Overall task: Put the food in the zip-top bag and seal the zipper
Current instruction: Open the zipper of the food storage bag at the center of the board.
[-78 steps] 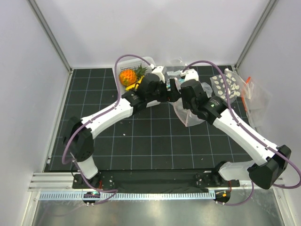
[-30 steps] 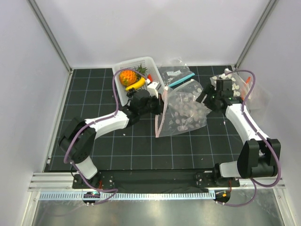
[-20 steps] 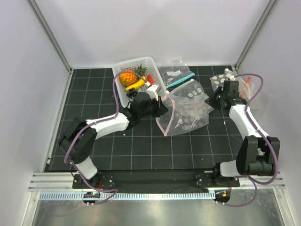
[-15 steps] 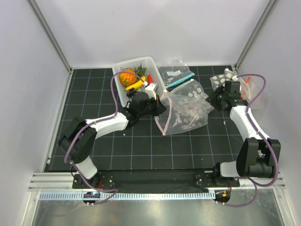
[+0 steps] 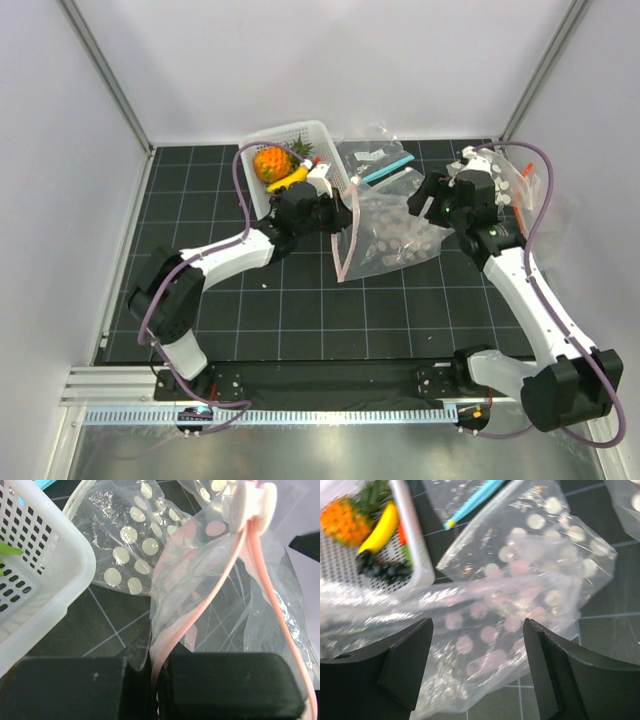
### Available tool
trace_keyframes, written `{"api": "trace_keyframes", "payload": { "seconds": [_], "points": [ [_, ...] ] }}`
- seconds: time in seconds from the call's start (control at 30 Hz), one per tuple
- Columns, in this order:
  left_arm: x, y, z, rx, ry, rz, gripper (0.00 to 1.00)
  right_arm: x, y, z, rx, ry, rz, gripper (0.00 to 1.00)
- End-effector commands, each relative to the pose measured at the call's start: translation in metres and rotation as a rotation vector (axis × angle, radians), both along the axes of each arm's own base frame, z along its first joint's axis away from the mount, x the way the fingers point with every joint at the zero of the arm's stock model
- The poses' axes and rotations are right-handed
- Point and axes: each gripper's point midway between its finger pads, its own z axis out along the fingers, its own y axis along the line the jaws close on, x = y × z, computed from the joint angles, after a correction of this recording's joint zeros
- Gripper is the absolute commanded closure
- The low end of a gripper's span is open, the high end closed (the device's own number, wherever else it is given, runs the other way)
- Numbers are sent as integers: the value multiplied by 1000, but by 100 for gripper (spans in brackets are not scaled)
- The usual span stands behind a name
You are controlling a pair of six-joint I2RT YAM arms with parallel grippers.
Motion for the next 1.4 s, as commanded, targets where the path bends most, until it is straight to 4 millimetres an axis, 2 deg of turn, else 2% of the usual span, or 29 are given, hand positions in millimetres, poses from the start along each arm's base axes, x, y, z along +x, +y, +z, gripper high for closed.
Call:
{"api": "trace_keyframes", "payload": {
  "seconds": [0.0, 0.13, 0.2, 0.23, 0.27, 0.3, 0.33, 0.37, 0.4, 0.5, 0.63, 0.67, 0.83, 1.03, 1.27, 1.37],
  "points": [
    [6, -5, 22, -47, -10, 6, 100, -13, 25, 34, -57, -83, 126, 21],
    [5, -6, 27, -55, 2, 7, 100, -40, 79, 55, 20, -136, 325, 25],
    [6, -6, 27, -54, 10, 10, 100, -48, 91, 66, 22, -158, 358, 25],
    [5, -7, 27, -55, 14, 8, 100, -54, 104, 70, 24, -163, 399, 25],
    [5, -7, 29, -57, 14, 8, 100, -55, 112, 68, 15, -150, 423, 25],
    [6, -8, 29, -57, 16, 12, 100, -56, 112, 75, -3, -155, 407, 25],
    [6, -8, 31, -58, 13, 13, 100, -62, 126, 75, -17, -150, 444, 25],
    [5, -8, 30, -56, 15, 15, 100, -63, 131, 69, -41, -125, 451, 25],
    [6, -8, 31, -54, 13, 20, 100, -59, 130, 75, -66, -141, 417, 25],
    [6, -8, 31, -50, 16, 27, 100, -66, 148, 74, -104, -134, 439, 26],
    [7, -4, 34, -45, 10, 47, 100, -62, 152, 64, -186, -104, 389, 29],
    [6, -4, 34, -43, 11, 47, 100, -62, 159, 60, -210, -91, 396, 29],
    [7, 0, 40, -44, 3, 68, 100, -56, 153, 49, -334, -51, 303, 30],
    [3, -3, 43, -57, 7, 60, 100, -52, 162, 35, -384, -19, 294, 32],
    [2, -2, 45, -57, 2, 66, 100, -44, 143, 33, -472, -11, 180, 38],
    [1, -2, 45, -57, 2, 72, 100, -41, 138, 35, -502, -9, 144, 45]
  ]
}}
